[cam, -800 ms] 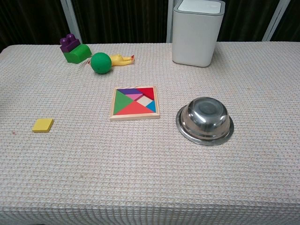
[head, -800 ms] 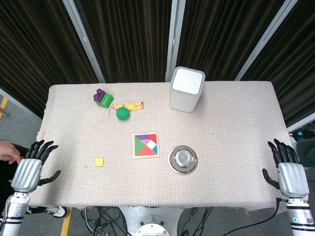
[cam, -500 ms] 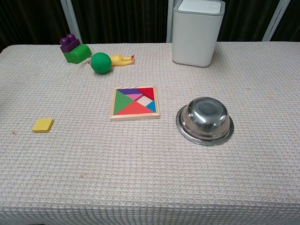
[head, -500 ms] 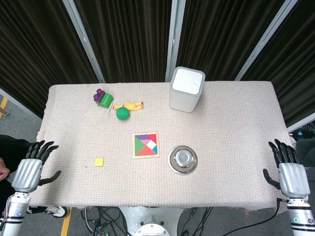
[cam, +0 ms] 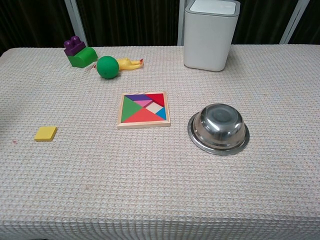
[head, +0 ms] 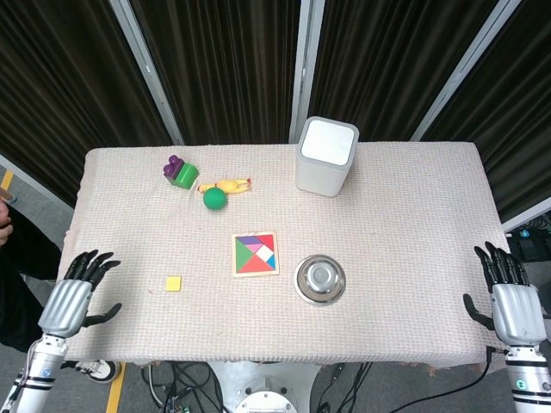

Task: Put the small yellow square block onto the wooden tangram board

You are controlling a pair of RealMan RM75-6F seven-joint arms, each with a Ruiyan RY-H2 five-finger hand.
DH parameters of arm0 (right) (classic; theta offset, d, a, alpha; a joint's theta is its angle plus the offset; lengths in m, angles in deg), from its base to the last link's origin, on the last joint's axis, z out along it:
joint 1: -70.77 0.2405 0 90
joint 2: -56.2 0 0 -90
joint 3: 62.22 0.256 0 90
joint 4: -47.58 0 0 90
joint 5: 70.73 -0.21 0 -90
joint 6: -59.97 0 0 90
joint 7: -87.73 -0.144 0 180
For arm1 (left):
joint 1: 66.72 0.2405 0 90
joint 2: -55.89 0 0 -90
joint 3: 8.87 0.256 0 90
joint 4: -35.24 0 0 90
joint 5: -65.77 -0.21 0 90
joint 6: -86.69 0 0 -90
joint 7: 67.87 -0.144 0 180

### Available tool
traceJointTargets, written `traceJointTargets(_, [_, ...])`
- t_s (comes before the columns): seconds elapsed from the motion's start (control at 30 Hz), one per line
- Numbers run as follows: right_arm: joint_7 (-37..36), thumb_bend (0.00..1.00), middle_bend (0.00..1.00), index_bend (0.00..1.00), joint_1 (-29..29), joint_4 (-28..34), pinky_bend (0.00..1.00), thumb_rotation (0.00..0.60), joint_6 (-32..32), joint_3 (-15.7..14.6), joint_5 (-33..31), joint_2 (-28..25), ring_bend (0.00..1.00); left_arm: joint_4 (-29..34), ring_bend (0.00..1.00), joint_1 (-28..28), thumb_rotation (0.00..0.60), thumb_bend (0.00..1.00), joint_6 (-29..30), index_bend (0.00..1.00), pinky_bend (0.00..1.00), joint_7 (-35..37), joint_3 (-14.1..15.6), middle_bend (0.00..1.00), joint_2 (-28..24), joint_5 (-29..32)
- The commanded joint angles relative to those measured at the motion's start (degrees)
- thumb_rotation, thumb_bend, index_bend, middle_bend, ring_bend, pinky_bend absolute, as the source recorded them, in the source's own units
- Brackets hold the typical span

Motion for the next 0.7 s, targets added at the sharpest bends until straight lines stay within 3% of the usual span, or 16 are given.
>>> traceJointTargets(0.03, [0.0, 0.27, 0.0, 0.0, 0.0, -0.1, 0.08, 0.6, 0.3, -0.3, 0.2, 0.0, 0.0, 1.0, 0.0, -1.1, 0.6, 0.19, -2.5, 0.2, 0.03, -1.1, -0.1, 0.12, 1.3, 1.4])
traceJointTargets(0.7, [-1.0, 0.27, 0.0, 0.0, 0.1, -0.3, 0.08, 0.6, 0.6, 0.2, -0.5, -1.0, 0.0, -3.0, 0.0, -7.3, 0.6, 0.16, -13.4, 0.21, 0.03, -3.0, -0.7, 0.12, 10.0, 5.0])
